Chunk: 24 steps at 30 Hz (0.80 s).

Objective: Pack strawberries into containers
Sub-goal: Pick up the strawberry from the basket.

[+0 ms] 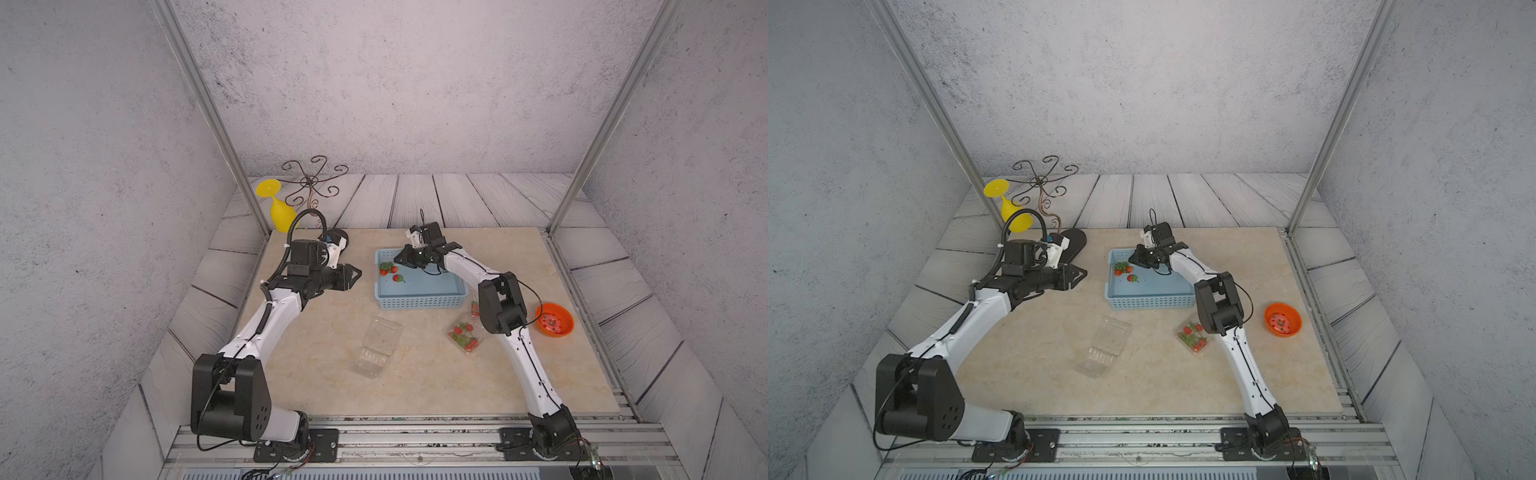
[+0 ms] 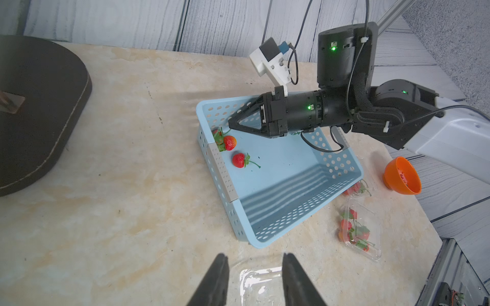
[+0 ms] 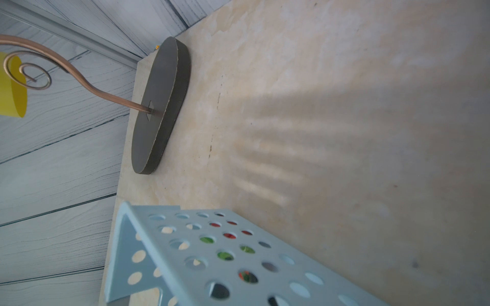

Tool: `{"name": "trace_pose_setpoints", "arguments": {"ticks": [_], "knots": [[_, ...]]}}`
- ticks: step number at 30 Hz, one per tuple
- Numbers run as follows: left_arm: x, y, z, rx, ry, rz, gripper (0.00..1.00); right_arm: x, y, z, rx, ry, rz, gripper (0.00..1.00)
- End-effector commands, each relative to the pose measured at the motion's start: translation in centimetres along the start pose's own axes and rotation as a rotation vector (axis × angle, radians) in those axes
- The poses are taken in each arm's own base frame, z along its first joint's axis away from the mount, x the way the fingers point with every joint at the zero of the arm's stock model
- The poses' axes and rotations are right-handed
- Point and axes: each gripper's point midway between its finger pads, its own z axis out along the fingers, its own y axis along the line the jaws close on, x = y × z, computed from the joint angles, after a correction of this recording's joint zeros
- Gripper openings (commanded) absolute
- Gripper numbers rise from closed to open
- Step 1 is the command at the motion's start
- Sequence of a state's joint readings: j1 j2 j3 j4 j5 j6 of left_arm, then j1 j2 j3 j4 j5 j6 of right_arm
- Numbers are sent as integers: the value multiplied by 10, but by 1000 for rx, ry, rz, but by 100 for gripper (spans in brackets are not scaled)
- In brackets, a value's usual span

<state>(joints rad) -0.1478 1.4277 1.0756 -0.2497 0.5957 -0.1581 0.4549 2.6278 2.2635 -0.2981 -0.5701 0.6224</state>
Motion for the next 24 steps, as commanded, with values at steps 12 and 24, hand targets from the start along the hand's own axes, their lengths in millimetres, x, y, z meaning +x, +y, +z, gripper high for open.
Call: {"name": "trace_pose_setpoints", "arguments": {"ticks": [12, 24], "knots": [[-5, -6, -7, 15, -26, 18, 38, -2, 37, -34, -34, -8, -100, 0], [-12, -13, -16, 21, -57, 29, 38, 27, 76, -97, -32, 8, -190, 0]]}}
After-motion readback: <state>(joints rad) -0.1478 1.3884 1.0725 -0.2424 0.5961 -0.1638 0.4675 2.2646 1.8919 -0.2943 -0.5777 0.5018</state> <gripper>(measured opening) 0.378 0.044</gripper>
